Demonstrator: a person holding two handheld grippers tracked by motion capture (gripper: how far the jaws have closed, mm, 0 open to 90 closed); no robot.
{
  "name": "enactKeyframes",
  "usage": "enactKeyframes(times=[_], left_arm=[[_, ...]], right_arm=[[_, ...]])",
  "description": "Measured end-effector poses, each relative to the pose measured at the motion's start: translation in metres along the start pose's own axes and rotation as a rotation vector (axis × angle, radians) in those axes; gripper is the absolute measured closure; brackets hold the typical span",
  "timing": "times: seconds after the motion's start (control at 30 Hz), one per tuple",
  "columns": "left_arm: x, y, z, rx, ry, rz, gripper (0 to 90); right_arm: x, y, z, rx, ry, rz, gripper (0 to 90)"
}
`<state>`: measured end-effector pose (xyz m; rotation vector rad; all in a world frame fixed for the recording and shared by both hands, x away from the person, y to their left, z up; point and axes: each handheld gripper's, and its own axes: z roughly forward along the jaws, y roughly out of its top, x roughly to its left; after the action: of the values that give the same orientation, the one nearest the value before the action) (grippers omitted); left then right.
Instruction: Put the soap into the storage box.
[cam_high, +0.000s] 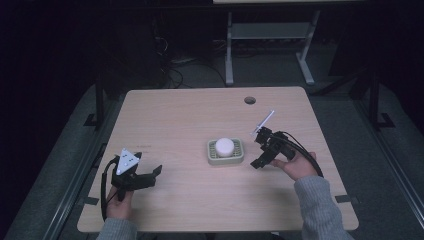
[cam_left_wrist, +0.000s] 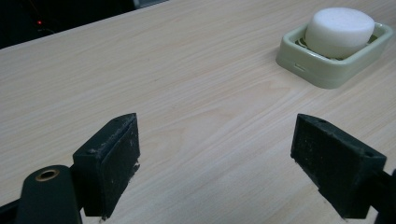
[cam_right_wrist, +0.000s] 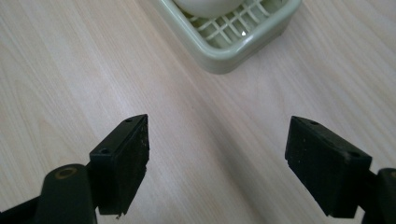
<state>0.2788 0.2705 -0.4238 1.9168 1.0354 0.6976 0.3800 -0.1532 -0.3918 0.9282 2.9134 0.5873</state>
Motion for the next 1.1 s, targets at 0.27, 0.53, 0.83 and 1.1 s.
enactKeyframes(times=[0.27, 0.53, 0.83, 1.1], left_arm=[[-0.001, 0.000, 0.001, 0.001, -0.003, 0.010, 15.2], [-0.002, 0.000, 0.002, 0.004, -0.004, 0.010, 15.2], [-0.002, 0.000, 0.002, 0.004, -0.002, 0.011, 15.3], [-0.001, 0.000, 0.001, 0.002, -0.001, 0.012, 15.2]], right_arm=[[0.000, -0.013, -0.004, -0.007, -0.007, 0.011, 21.0], [-0.001, -0.028, -0.005, -0.011, -0.006, 0.033, 21.0], [0.000, -0.045, -0.009, -0.011, -0.015, 0.049, 21.1], [0.003, -0.062, -0.010, -0.013, -0.028, 0.061, 21.2]])
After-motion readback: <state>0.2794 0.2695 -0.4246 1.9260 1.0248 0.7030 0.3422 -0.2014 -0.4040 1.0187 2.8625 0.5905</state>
